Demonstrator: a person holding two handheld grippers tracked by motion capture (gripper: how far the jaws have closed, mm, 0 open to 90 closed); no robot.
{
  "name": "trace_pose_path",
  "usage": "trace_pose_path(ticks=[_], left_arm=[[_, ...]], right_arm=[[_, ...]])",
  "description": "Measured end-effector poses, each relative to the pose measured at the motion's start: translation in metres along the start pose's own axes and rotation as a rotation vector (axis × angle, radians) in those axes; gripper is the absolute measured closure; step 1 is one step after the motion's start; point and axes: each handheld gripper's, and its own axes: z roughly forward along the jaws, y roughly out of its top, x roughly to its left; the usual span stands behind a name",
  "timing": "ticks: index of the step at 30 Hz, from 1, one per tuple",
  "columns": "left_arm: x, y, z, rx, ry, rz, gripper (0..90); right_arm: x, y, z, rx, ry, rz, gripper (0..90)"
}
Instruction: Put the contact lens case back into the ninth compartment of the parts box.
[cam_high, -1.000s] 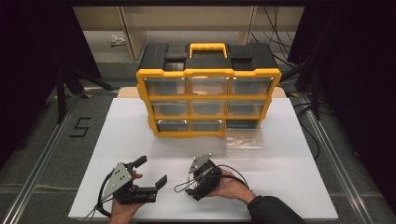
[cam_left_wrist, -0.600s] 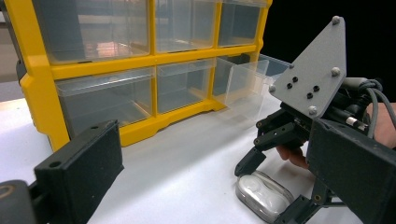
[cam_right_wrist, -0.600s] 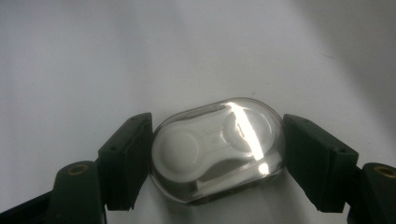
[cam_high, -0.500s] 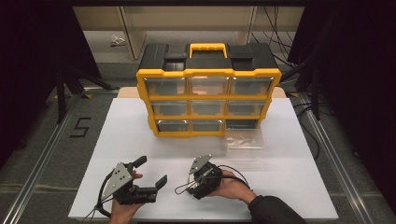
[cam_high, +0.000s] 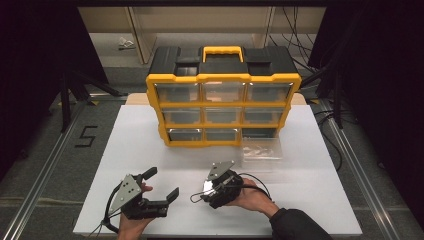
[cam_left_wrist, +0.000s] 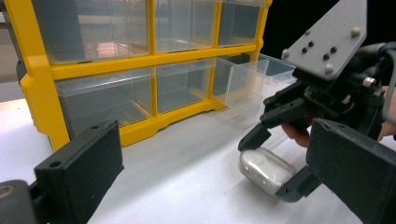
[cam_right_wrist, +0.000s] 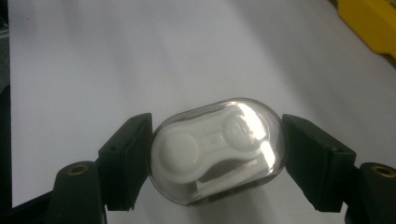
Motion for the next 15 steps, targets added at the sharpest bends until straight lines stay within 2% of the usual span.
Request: trace_pose_path(ticks=[15], left_arm=[[-0.001,0.0,0.0,-0.005,-0.006,0.001,3.6]], right_arm=[[-0.004,0.009,-0.027,-0.078,-0.027,0.013,28.4]])
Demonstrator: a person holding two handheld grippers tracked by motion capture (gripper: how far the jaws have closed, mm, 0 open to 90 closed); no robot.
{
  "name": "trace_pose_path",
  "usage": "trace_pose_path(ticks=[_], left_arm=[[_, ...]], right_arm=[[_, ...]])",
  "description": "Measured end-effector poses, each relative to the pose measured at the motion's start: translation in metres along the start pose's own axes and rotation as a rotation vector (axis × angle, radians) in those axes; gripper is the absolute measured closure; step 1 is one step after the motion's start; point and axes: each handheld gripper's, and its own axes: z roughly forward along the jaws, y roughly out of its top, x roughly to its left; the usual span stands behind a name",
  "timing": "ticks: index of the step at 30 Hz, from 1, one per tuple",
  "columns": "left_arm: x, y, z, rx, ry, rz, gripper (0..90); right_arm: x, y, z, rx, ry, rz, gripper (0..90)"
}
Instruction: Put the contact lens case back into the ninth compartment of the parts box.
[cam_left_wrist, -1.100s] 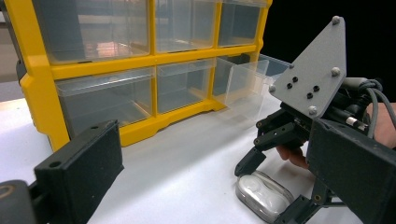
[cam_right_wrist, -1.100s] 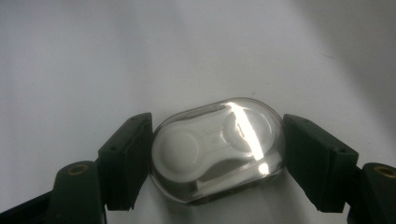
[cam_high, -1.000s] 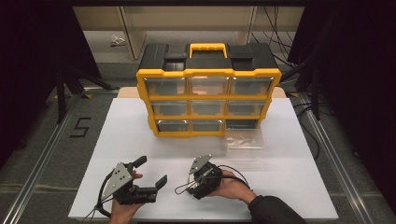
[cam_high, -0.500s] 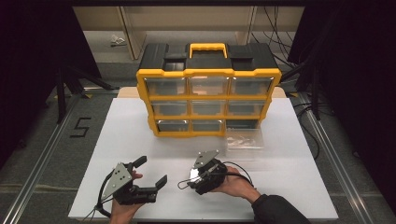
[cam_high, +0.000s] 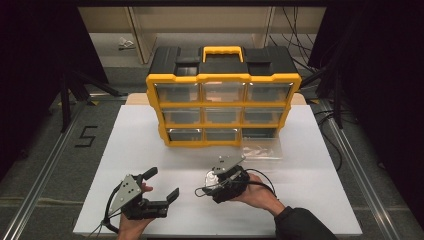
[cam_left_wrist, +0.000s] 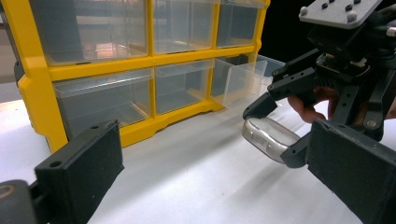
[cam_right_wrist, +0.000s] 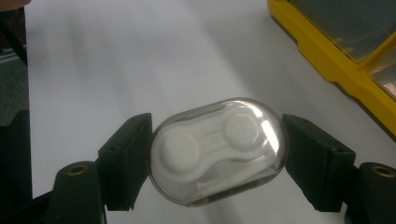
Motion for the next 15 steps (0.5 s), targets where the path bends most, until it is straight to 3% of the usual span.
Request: trace_pose_path(ticks=[15], left_arm=[[0.0,0.0,0.0,0.001,-0.002,-0.001,3.7]], right_arm=[[-0.006,0.002,-0.012,-0.032,-0.022,0.017,28.3]])
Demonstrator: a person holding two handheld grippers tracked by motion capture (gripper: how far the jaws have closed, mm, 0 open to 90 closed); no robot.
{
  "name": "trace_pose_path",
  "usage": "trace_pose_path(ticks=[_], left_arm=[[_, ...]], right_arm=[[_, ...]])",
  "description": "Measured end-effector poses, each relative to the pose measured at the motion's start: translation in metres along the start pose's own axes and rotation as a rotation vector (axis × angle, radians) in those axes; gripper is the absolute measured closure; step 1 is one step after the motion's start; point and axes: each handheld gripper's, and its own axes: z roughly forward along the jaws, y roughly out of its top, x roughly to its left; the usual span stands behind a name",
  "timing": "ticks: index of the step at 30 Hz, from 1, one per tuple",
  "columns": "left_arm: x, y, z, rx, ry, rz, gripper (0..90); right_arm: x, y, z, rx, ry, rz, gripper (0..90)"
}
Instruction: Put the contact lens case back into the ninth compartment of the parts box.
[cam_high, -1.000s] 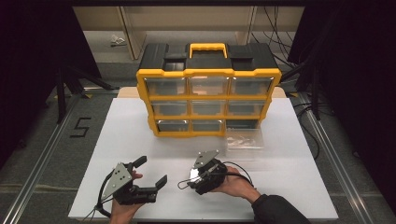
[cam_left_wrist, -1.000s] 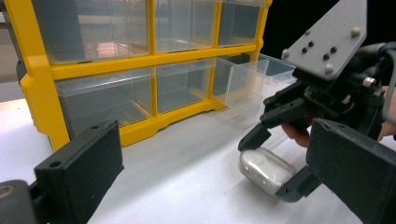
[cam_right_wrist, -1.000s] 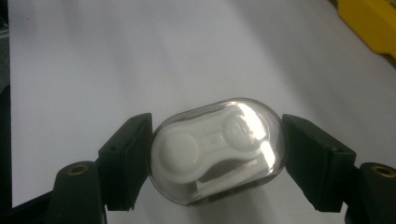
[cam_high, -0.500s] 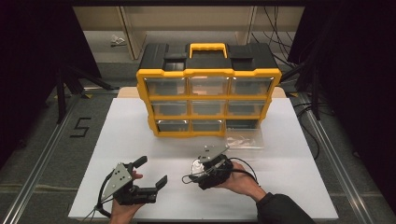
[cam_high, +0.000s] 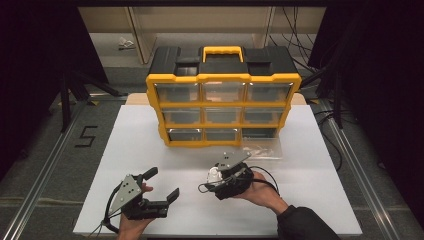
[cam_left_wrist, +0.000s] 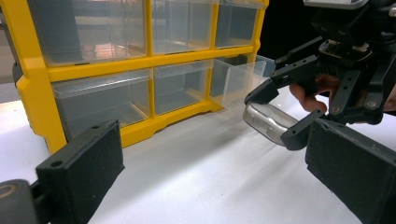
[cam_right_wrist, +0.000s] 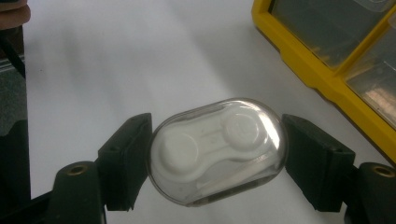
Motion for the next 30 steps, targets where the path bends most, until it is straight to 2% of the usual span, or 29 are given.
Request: trace_pose_path(ticks=[30], left_arm=[[0.0,0.0,0.0,-0.002,0.0,0.0,3.7]], right_arm=[[-0.013,0.006,-0.024,-0.066,-0.04,0.021,28.4]])
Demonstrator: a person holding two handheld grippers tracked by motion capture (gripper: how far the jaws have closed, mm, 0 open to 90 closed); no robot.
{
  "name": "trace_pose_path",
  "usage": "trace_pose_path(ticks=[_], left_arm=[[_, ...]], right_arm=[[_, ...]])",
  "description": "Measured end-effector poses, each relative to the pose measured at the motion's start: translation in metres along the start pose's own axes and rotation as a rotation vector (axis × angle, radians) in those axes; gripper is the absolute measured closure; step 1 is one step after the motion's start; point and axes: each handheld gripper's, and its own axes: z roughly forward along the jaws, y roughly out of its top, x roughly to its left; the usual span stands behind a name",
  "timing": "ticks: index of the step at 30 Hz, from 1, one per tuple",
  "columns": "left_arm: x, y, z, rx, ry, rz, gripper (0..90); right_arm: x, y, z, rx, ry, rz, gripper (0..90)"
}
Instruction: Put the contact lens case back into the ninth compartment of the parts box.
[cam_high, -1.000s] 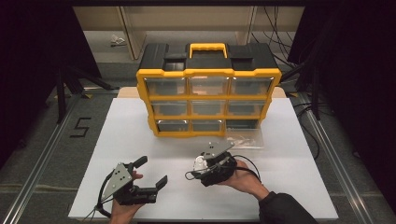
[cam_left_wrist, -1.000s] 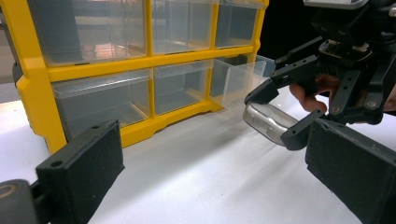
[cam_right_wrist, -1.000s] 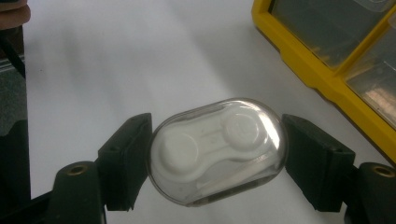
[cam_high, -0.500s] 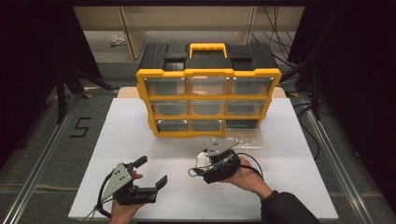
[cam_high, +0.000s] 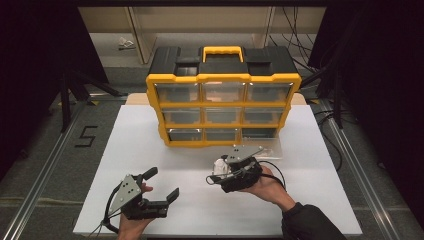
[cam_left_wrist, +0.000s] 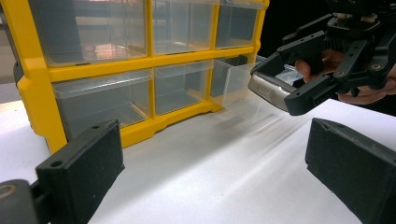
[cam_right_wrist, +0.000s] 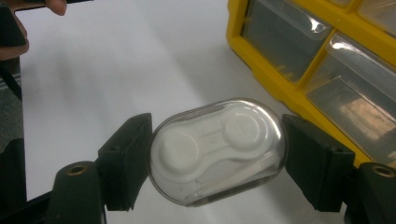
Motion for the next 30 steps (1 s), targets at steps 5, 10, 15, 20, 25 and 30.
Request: trace_pose_path(ticks=[5,10,15,20,25,30], left_arm=[[0.0,0.0,0.0,0.0,0.0,0.0,3.7],[0.0,0.0,0.0,0.001,0.001,0.0,3.7],[0.0,0.0,0.0,0.001,0.001,0.0,3.7],[0.0,0.0,0.0,0.001,0.001,0.0,3.7],[0.0,0.0,0.0,0.001,0.0,0.0,3.7],[0.0,0.0,0.0,0.0,0.001,0.001,3.7]], right_arm=[[-0.003,0.001,-0.004,-0.009,-0.008,0.005,28.4],[-0.007,0.002,-0.009,-0.025,-0.02,0.014,28.4],[-0.014,0.004,-0.019,-0.05,-0.039,0.028,28.4],[-0.022,0.004,-0.029,-0.074,-0.061,0.048,28.4],[-0.028,0.004,-0.036,-0.092,-0.079,0.064,28.4],[-0.031,0.004,-0.041,-0.102,-0.089,0.075,28.4]])
